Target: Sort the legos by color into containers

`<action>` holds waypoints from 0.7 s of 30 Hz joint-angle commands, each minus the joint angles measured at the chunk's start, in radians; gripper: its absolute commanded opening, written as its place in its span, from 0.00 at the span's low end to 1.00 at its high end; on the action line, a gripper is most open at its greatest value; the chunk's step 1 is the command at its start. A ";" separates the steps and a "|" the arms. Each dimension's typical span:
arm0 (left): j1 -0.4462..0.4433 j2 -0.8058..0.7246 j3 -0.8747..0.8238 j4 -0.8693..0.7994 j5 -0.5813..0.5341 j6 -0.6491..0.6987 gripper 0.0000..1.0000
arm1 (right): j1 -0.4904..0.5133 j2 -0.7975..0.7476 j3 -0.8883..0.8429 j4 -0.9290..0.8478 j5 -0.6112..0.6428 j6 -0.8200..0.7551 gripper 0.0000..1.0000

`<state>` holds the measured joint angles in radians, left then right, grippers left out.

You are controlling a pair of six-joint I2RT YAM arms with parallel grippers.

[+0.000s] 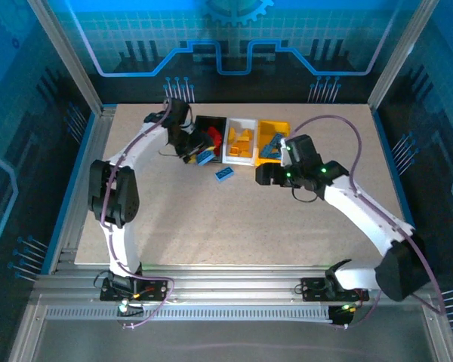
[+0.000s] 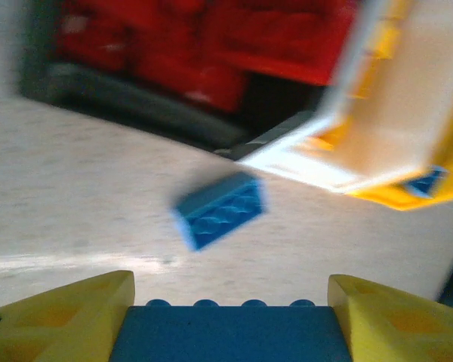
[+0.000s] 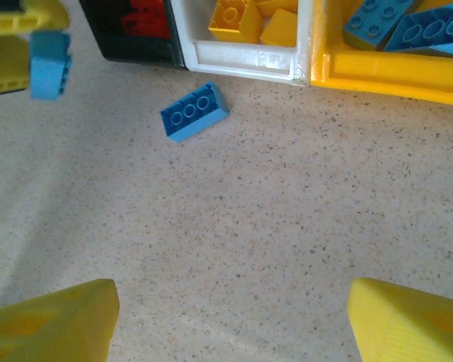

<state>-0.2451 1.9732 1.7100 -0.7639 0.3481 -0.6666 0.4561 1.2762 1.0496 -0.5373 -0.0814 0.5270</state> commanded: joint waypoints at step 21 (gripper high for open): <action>-0.211 0.533 0.714 0.390 0.184 -0.488 0.60 | 0.033 -0.903 -0.529 -0.288 0.142 0.250 0.79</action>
<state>-0.4385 2.4710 2.3478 -0.4641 0.4881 -1.0794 0.4740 0.4362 0.5434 -0.7120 0.0143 0.7204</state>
